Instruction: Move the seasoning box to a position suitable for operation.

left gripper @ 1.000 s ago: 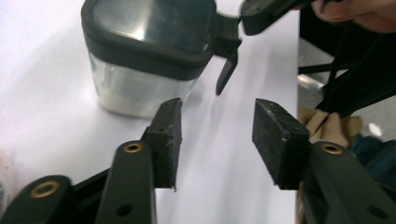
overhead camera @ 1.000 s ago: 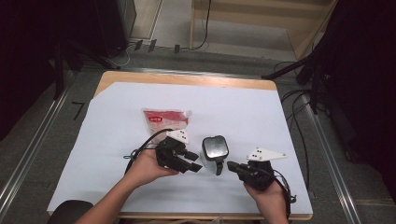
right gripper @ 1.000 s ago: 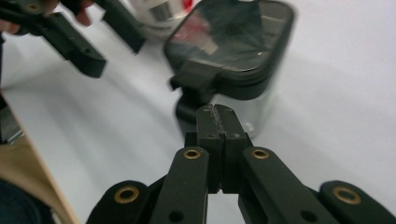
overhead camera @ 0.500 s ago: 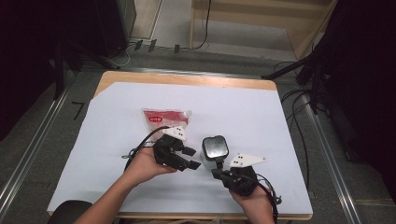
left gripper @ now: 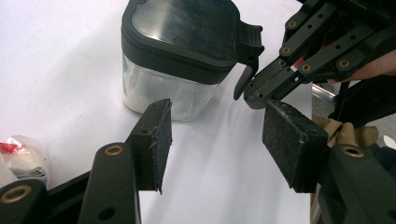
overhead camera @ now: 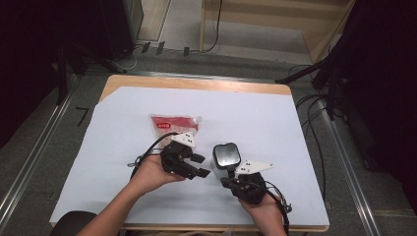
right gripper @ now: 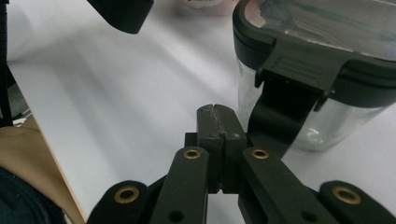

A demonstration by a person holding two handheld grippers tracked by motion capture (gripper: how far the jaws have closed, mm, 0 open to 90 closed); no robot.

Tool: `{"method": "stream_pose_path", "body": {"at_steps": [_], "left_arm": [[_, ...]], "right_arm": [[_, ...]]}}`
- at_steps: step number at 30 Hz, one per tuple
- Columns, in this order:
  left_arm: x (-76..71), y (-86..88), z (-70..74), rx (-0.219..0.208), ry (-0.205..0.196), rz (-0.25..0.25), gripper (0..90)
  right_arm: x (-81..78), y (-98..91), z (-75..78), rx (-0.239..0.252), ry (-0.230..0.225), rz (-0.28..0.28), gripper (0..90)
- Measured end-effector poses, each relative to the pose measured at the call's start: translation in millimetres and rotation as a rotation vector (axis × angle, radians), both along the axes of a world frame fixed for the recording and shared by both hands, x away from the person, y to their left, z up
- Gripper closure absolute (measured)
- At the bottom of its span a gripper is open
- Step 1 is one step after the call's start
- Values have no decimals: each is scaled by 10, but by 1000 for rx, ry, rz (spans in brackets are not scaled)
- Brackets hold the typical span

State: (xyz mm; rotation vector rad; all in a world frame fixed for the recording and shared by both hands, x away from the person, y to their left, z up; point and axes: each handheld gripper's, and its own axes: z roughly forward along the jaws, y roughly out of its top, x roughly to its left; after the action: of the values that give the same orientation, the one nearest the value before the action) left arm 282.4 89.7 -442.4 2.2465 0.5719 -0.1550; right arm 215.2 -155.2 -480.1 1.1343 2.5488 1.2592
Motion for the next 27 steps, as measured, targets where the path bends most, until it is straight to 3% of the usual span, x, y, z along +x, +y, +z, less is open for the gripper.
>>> {"method": "stream_pose_path", "body": {"at_steps": [9, 20, 27], "left_arm": [[10, -5, 4, -4, -9, 1, 447], [1, -9, 1, 8, -27, 4, 446], [-1, -24, -1, 2, -36, -1, 447]], "right_arm": [[18, -96, 11, 6, 6, -42, 900], [18, -143, -2, -5, 10, -51, 900], [59, -298, 21, 14, 16, -101, 900]]}}
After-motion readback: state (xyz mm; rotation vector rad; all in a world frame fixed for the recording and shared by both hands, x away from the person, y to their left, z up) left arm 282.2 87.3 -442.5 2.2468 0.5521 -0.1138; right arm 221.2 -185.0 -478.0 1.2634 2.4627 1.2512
